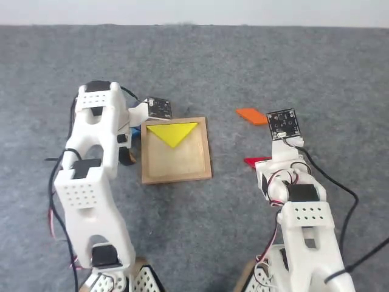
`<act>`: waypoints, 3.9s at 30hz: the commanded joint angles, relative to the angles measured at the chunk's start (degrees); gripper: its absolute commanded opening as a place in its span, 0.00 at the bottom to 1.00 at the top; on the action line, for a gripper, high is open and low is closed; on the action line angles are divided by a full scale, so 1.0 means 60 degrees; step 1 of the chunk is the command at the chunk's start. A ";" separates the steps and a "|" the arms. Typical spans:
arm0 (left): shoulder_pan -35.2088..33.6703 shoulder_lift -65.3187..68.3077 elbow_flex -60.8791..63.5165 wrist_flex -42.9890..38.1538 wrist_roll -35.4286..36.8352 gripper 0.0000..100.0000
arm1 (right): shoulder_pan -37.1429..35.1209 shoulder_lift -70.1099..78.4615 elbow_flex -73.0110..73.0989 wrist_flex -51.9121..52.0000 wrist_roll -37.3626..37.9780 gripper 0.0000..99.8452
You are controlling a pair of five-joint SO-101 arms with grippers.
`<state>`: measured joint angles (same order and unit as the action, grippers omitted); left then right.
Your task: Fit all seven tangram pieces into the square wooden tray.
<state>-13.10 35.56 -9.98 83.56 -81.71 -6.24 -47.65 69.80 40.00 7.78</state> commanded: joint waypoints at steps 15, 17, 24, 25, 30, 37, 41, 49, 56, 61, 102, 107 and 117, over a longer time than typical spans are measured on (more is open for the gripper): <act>-0.0352 -0.0044 -0.0418 0.0103 0.0454 0.23 | -0.0022 -0.0432 -0.0073 -0.0198 0.0000 0.01; -0.0366 -0.0044 -0.0418 0.0103 0.0454 0.23 | -0.0007 -0.0447 -0.0073 -0.0198 0.0000 0.01; -0.0366 -0.0044 -0.0388 0.0352 0.0454 0.18 | -0.0007 -0.0447 -0.0073 -0.0198 0.0000 0.01; -0.0366 -0.0044 -0.0388 0.0352 0.0454 0.18 | -0.0007 -0.0447 -0.0073 -0.0198 0.0000 0.01; -0.0425 -0.0059 -0.0359 0.0542 0.0454 0.18 | -0.0007 -0.0447 -0.0073 -0.0198 0.0000 0.01; -0.0454 -0.0103 -0.0359 0.0806 0.0513 0.16 | -0.0007 -0.0447 -0.0073 -0.0198 0.0000 0.01; -0.0454 -0.0059 -0.0344 0.0923 0.0527 0.14 | -0.0007 -0.0447 -0.0073 -0.0198 0.0000 0.01; -0.0498 -0.0117 -0.0344 0.0982 0.0908 0.11 | -0.0022 -0.0418 -0.0073 -0.0198 0.0000 0.01; -0.0498 -0.0117 -0.0344 0.0996 0.0923 0.07 | -0.0022 -0.0418 -0.0073 -0.0212 0.0000 0.01; -0.0425 -0.0059 -0.0330 0.1392 0.0923 0.01 | -0.0022 -0.0418 -0.0073 -0.0212 0.0000 0.01; -0.0396 -0.8073 0.8154 -0.4029 0.2608 0.01 | 0.0022 -0.0447 -0.0073 -0.0212 0.0000 0.01; 0.0176 -0.9451 0.8637 -0.4073 0.3223 0.01 | 0.0022 -0.0447 -0.0088 -0.0212 0.0000 0.01; 0.3238 -0.9905 0.8989 -0.4029 0.4777 0.01 | -0.0022 -0.0447 -0.0088 -0.0212 0.0000 0.01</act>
<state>-0.70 -21.05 44.53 60.18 -57.71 -6.24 -48.35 69.80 40.00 7.78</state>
